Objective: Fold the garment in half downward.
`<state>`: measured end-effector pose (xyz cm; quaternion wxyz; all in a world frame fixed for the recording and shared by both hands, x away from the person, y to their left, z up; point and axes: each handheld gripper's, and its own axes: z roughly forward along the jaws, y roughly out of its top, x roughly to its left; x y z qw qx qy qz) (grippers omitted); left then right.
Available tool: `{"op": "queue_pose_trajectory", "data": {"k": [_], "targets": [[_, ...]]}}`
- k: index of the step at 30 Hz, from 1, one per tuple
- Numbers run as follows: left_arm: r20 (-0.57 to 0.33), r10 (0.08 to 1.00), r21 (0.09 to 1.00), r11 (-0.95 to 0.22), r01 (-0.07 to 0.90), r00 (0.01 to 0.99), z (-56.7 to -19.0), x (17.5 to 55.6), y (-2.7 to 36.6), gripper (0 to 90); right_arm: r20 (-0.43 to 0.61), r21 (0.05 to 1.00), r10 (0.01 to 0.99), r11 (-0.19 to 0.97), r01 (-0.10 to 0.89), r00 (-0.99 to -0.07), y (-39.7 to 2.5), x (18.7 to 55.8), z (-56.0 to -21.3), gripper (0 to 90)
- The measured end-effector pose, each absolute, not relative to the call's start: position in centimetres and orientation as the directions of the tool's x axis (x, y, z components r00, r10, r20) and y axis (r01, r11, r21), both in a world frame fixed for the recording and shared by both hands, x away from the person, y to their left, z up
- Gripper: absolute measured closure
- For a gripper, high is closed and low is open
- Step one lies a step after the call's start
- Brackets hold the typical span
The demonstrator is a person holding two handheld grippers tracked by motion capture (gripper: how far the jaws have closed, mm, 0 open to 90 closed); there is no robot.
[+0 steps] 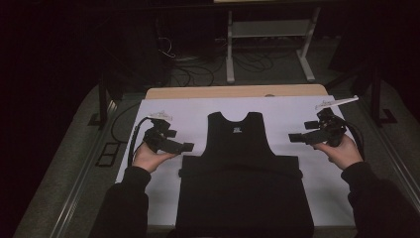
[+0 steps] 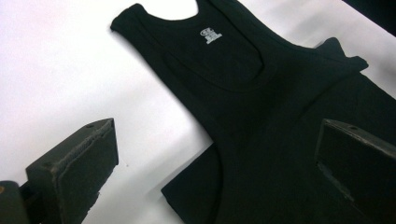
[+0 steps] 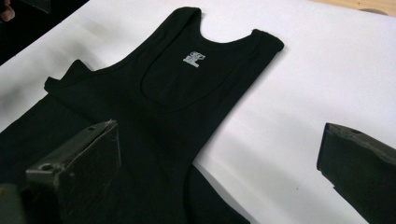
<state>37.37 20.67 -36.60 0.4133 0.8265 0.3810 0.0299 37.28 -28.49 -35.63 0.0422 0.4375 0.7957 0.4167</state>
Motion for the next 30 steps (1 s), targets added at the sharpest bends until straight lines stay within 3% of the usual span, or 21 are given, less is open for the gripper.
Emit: {"op": "queue_pose_trajectory", "data": {"k": [30], "targets": [[-0.256,0.635,0.7,-0.398,0.593,0.729,-35.9,41.4,19.3,0.0,0.279,0.699,0.716,0.305,0.646,-0.64,-26.1,40.8,-34.4,0.0]]}}
